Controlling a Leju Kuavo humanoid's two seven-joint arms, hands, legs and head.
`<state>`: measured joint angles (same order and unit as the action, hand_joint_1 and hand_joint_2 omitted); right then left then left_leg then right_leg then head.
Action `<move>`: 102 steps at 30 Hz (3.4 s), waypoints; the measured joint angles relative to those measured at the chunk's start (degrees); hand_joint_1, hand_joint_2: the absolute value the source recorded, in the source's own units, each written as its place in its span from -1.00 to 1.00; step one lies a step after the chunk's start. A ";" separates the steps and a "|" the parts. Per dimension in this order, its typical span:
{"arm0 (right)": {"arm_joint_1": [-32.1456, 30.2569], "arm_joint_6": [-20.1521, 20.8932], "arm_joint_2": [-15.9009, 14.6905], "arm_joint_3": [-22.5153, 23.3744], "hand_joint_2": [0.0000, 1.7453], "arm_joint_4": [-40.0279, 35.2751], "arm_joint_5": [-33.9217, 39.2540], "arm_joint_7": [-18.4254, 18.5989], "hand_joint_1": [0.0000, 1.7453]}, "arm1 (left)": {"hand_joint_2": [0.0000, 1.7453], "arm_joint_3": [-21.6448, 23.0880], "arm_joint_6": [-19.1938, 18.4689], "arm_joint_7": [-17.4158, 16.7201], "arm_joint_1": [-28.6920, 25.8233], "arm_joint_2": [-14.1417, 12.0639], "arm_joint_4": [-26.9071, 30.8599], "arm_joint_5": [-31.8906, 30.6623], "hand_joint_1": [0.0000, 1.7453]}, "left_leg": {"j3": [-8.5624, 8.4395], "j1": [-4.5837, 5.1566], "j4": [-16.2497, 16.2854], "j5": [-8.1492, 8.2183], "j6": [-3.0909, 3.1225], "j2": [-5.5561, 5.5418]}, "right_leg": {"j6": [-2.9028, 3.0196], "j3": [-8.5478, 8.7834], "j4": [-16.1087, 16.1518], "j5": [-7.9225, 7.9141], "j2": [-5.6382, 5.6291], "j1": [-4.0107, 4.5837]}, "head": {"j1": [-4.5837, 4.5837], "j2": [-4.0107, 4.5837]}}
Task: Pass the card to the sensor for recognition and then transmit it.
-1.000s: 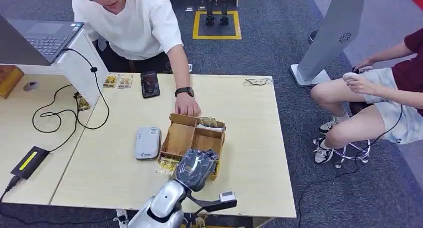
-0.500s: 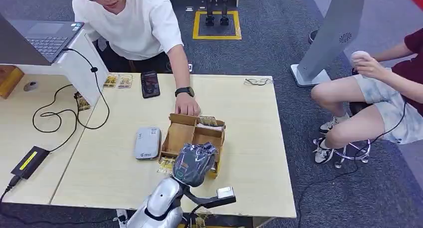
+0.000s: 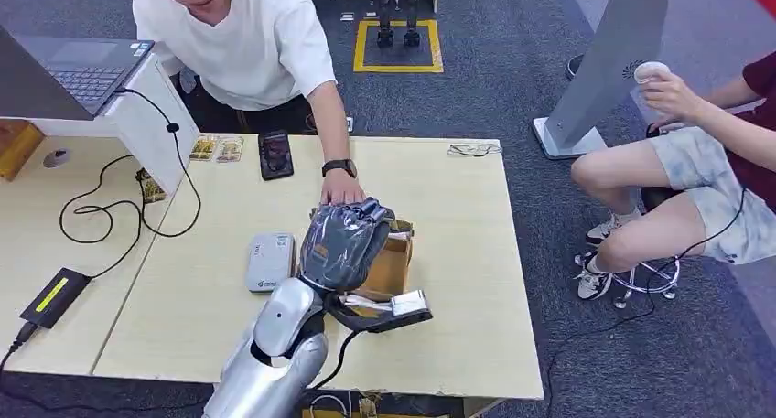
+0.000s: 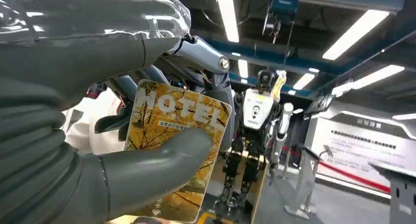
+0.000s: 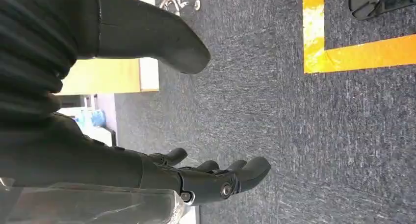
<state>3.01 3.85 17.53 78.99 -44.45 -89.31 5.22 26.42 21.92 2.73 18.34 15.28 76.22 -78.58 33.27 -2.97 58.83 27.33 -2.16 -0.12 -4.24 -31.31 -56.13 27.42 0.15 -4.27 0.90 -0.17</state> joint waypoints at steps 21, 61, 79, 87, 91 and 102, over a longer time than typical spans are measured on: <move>0.70 -1.77 -3.78 -1.31 1.00 7.45 -0.68 -0.04 -1.00 | 1.00 -4.55 -5.27 -2.67 8.89 2.93 -3.11 2.30 1.00 | 0.01 0.00 0.01 0.00 0.00 0.00 | 0.00 -0.02 0.00 0.00 -0.01 0.00 | 0.02 0.00; 0.63 -0.59 -3.04 -1.73 1.00 4.92 -0.55 0.96 -1.00 | 1.00 -7.10 -5.05 -10.62 14.05 5.46 -14.38 1.86 0.86 | 0.02 0.00 0.02 0.00 0.00 0.01 | 0.00 -0.06 0.00 0.00 -0.01 0.00 | 0.02 0.00; 0.61 0.29 -2.01 -1.70 1.00 3.23 0.09 0.98 -1.00 | 1.00 -7.10 -4.87 -9.70 14.08 5.77 -15.45 2.67 -1.00 | 0.03 0.00 0.02 0.00 0.00 0.01 | -0.01 -0.05 0.00 0.00 -0.01 0.00 | 0.02 0.00; 0.61 0.44 -2.03 -1.73 1.00 3.25 0.24 0.96 -1.00 | 1.00 -7.10 -4.98 -8.13 13.99 5.77 -15.30 3.19 -1.00 | 0.03 0.00 0.02 0.00 0.00 0.01 | 0.00 -0.05 0.00 0.00 -0.01 0.00 | 0.02 0.00; 0.61 0.35 -2.03 -1.72 1.00 3.30 0.50 0.87 -1.00 | 1.00 -7.08 -5.00 -5.73 13.35 5.77 -13.60 4.76 -1.00 | 0.04 0.00 0.02 0.00 0.00 0.01 | 0.00 -0.05 0.00 0.00 -0.01 0.00 | 0.02 0.00; 0.56 0.26 -1.92 -1.42 1.00 3.45 2.49 1.55 -1.00 | 1.00 -7.10 -5.09 0.88 6.98 5.07 -2.88 12.48 -1.00 | 0.06 0.00 0.02 0.01 0.00 0.00 | 0.00 -0.06 0.00 0.00 -0.01 0.00 | 0.02 0.00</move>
<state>3.56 4.11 15.61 77.57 -41.00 -86.82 6.78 19.32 16.83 3.61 25.33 20.35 73.34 -66.09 33.33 -2.97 58.85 27.33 -2.16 -0.11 -4.24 -31.37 -56.13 27.43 0.14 -4.27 0.92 -0.17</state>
